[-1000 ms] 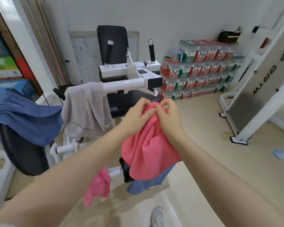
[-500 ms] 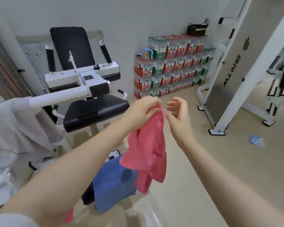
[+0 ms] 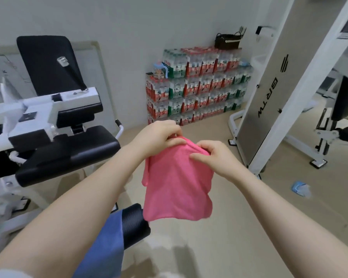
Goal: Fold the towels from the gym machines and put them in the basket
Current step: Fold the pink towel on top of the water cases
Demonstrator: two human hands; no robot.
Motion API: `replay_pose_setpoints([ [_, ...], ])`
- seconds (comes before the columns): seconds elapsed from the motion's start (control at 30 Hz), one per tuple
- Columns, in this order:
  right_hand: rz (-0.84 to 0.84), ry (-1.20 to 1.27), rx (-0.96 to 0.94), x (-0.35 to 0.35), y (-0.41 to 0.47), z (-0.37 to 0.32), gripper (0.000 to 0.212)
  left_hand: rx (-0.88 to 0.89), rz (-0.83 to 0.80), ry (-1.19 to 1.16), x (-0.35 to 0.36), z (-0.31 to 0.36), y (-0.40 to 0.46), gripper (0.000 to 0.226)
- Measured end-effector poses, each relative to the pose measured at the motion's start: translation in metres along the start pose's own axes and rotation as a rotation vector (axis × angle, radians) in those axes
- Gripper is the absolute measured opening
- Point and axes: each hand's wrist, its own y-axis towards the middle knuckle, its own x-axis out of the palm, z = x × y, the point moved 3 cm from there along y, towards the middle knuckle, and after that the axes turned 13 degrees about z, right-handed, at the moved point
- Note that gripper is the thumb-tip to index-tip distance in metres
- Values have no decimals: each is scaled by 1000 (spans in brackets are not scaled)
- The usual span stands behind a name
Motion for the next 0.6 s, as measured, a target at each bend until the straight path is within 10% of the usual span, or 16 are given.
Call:
replay_pose_setpoints([
  [0.6, 164, -210, 200, -104, 397, 240, 21, -445, 277, -56, 216, -179, 346, 22],
])
